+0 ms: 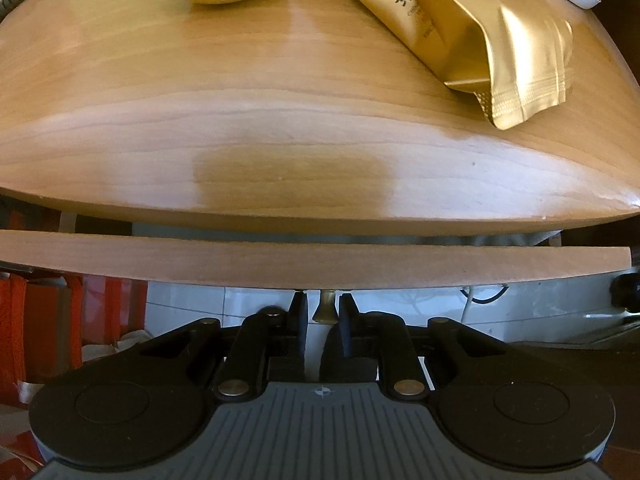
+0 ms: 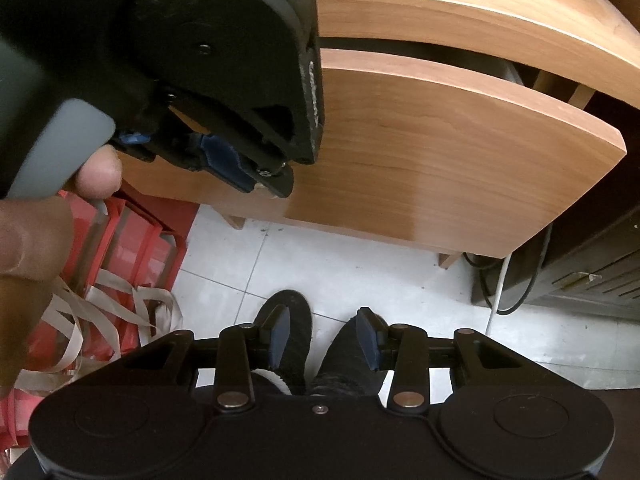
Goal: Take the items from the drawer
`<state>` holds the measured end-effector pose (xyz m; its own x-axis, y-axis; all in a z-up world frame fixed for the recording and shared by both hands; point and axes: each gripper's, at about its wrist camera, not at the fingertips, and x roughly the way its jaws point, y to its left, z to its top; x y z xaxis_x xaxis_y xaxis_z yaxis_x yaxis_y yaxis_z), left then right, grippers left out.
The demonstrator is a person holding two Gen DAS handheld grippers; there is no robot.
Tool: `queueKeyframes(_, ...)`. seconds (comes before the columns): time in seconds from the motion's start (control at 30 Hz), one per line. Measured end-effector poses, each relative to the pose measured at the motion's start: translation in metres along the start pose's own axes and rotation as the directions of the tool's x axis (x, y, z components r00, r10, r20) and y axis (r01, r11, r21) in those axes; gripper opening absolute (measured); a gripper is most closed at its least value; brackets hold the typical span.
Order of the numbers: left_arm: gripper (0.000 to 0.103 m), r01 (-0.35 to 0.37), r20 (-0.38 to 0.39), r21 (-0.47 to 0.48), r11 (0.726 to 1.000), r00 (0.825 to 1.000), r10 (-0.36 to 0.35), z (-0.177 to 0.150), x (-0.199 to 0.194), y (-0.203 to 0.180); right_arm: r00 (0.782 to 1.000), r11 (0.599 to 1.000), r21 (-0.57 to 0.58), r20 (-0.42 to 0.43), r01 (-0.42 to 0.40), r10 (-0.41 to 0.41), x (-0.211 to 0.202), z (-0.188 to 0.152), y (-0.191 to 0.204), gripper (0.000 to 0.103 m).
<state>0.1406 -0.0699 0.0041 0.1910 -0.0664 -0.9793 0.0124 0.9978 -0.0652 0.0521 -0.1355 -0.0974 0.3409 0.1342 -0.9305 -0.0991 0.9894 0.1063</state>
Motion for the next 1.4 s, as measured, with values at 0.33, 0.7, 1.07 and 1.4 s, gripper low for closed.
queueKeyframes(0.33, 0.014, -0.009, -0.007, -0.021, 1.000, 1.000, 0.008, -0.014, -0.009, 0.006, 1.000, 1.000, -0.024, -0.004, -0.015, 0.015, 0.011, 0.005, -0.001, 0.037)
queueKeyframes(0.7, 0.014, -0.017, 0.020, -0.008, 1.000, 1.000, 0.017, -0.025, -0.019, 0.011, 1.000, 0.999, -0.043, -0.006, -0.023, 0.023, 0.010, 0.009, -0.001, 0.037)
queueKeyframes(1.07, 0.016, -0.023, 0.047, 0.040, 0.999, 0.999, 0.021, -0.045, -0.040, 0.020, 1.000, 0.999, -0.039, 0.001, -0.004, 0.004, 0.007, 0.011, 0.008, 0.037)
queueKeyframes(1.4, 0.016, -0.051, 0.072, 0.051, 0.997, 0.996, 0.047, 0.030, -0.021, 0.013, 1.000, 0.999, -0.029, 0.013, 0.014, -0.014, -0.002, 0.009, 0.011, 0.037)
